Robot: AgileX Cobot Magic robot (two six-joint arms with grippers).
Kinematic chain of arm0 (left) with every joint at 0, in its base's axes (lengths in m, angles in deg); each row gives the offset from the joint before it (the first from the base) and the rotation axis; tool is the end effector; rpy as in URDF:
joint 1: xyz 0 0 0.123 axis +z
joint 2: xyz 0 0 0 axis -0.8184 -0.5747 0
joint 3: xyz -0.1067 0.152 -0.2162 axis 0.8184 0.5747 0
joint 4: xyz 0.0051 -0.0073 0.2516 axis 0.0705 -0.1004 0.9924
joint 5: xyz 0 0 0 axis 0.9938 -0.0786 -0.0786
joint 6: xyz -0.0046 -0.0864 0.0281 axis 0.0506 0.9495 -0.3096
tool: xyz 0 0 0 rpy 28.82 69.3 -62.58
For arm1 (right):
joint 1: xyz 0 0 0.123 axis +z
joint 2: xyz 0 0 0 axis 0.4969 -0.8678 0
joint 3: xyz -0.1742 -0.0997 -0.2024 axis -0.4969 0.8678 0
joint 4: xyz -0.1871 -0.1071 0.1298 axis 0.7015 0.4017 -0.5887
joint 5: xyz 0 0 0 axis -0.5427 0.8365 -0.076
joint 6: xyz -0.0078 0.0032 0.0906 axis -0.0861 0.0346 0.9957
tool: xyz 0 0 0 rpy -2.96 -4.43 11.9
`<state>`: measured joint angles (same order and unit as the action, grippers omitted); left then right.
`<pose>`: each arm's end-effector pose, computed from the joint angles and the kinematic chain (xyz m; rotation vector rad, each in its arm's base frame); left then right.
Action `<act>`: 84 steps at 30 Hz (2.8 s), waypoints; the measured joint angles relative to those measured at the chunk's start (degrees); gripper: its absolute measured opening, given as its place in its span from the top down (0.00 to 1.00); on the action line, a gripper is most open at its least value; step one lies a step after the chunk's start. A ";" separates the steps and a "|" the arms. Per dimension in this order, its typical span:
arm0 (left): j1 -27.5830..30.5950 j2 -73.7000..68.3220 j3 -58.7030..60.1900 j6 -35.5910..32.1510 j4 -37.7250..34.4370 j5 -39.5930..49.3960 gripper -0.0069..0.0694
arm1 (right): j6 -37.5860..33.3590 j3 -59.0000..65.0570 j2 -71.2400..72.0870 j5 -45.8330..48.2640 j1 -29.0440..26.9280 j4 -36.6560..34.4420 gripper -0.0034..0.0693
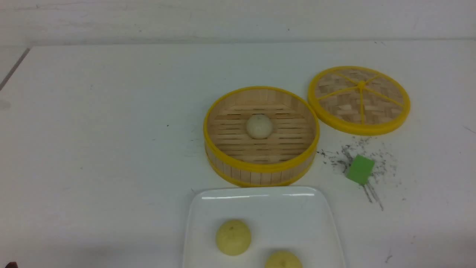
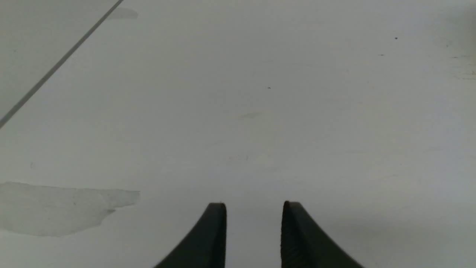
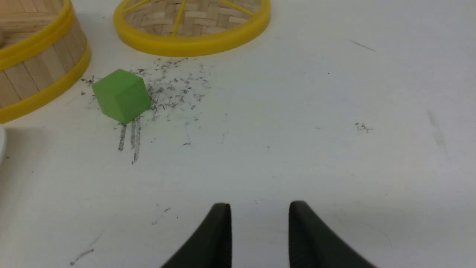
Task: Put the steamed buns into the plate on the white tablecloth.
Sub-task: 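Reach toward a bun in the bamboo steamer with the right gripper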
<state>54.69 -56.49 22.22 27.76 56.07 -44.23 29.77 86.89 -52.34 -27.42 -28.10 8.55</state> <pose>0.0521 0.0095 0.1722 -0.0303 1.8708 0.1257 0.0514 -0.0004 0.1716 0.0788 1.8942 0.0657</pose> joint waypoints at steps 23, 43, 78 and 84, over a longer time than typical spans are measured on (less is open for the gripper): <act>0.00 0.00 0.00 0.00 0.00 0.00 0.59 | 0.00 0.00 0.00 0.00 0.00 0.00 0.62; 0.00 0.00 0.00 0.00 0.00 0.00 0.59 | 21.99 0.45 0.00 -2.74 0.00 -20.45 0.62; 0.00 0.00 0.00 0.00 0.09 0.00 0.59 | -12.07 -55.48 -74.52 34.16 4.41 -21.82 0.82; 0.00 0.00 0.00 0.00 0.09 0.00 0.59 | -20.31 -70.28 -90.36 34.67 14.85 -28.82 0.58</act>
<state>54.69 -56.49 22.22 27.76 56.16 -44.23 9.47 16.61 -142.70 7.25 -13.25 -20.27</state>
